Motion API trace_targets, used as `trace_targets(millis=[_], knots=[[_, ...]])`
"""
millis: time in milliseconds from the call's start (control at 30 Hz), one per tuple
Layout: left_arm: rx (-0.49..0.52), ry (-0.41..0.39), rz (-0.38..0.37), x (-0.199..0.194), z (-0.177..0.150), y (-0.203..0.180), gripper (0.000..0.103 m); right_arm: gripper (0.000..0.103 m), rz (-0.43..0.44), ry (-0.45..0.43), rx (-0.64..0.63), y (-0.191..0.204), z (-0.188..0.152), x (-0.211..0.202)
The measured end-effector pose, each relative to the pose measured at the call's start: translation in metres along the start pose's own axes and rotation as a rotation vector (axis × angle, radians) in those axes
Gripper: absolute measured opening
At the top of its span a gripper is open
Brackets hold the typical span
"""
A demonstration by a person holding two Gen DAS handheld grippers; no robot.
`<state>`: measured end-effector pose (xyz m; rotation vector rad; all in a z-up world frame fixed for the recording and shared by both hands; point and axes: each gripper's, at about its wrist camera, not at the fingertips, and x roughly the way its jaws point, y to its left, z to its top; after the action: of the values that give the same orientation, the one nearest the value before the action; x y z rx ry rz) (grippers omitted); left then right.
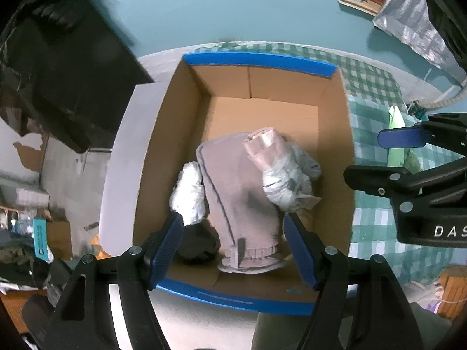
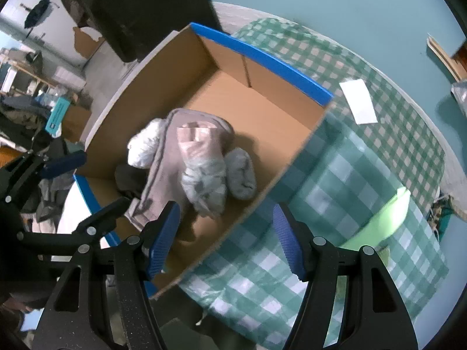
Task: Organize soft objects
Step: 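Move both tools back toward the green insole and green scrubber pad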
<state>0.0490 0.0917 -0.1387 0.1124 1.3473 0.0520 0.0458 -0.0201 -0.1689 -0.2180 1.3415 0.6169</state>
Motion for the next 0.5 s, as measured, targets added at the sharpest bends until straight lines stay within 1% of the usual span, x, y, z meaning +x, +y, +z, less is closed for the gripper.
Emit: trace_targets(millis=[333,500], knots=[[0.051,-0.021,-0.005,-0.009,0.008,-0.025,0.073,0.067,-0.015,-0.011,0.085,-0.041,-0.024,-0.01],[0.068,-0.025,-0.019,-0.011,0.011,-0.039,0.073,0.067,-0.026,-0.012,0.117,-0.057,-0.037,-0.013]])
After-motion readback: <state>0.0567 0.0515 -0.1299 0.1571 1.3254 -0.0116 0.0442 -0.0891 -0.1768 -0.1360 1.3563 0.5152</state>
